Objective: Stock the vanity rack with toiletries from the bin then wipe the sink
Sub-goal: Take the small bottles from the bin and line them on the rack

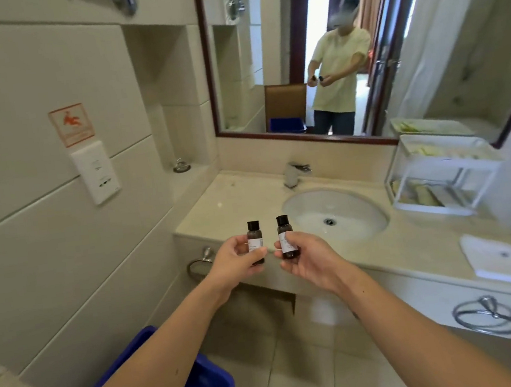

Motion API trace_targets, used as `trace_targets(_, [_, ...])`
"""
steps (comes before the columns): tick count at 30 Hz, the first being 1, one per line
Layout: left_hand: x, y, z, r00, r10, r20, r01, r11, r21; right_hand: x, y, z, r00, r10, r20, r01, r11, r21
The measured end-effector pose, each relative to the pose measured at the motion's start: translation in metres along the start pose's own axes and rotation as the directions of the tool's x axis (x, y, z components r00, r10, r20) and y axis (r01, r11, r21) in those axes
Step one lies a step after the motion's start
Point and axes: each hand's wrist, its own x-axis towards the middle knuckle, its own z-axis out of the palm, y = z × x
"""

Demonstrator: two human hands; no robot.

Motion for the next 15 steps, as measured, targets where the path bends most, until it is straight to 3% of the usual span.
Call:
trace_targets(4, [0.019, 0.016, 0.078, 0.995, 0.022, 0.101, -0.029, 0.997, 0.067, -0.015, -0.042, -0.063, 0.998, -0.066, -0.025, 0.066, 0.998, 0.01])
trace_targets(15, [0.055, 0.039, 0.272, 0.967, 0.094, 0.237, -0.105, 0.994, 0.035, -0.044, -0.125, -0.224, 0.966, -0.204, -0.156, 0.202, 0.979, -0.025])
